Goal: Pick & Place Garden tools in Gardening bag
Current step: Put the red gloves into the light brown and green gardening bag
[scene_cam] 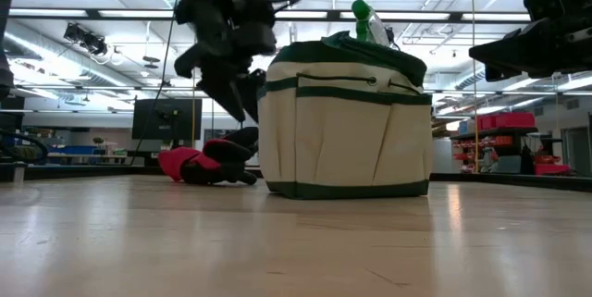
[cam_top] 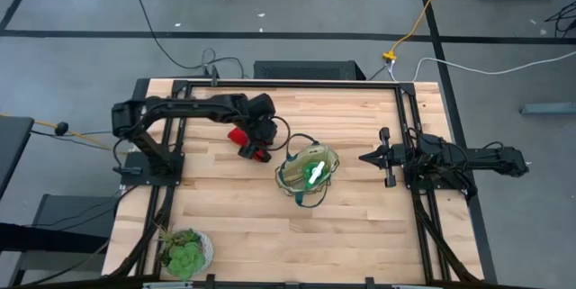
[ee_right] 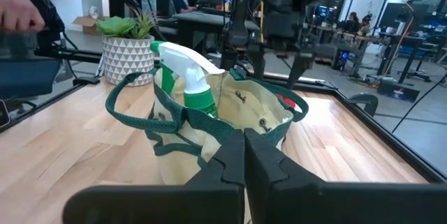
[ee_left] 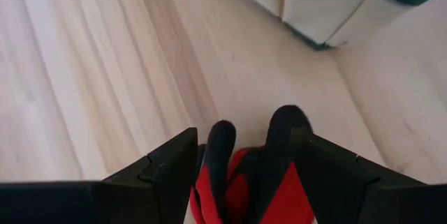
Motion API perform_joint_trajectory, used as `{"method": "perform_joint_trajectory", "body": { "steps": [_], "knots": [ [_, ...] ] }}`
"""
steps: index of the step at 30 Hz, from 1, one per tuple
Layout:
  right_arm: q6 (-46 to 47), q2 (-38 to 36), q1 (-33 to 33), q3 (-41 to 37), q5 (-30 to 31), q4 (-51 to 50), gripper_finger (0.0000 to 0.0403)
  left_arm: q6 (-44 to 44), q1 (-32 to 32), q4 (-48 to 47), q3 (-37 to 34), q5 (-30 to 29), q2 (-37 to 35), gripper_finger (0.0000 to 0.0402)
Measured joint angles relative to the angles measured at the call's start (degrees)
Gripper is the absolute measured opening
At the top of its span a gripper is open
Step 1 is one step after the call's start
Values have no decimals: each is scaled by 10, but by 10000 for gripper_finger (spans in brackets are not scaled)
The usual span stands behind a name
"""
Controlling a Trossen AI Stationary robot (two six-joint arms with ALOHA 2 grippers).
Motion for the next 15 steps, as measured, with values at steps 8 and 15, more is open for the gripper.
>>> {"method": "perform_joint_trajectory", "body": {
  "steps": [8, 15],
  "knots": [
    [0, 0, 0, 0, 0, 0, 2, -15, 9, 2, 0, 0, 28, 236],
    [0, 0, 0, 0, 0, 0, 2, -17, 12, 8, 0, 0, 40, 236]
  ]
}}
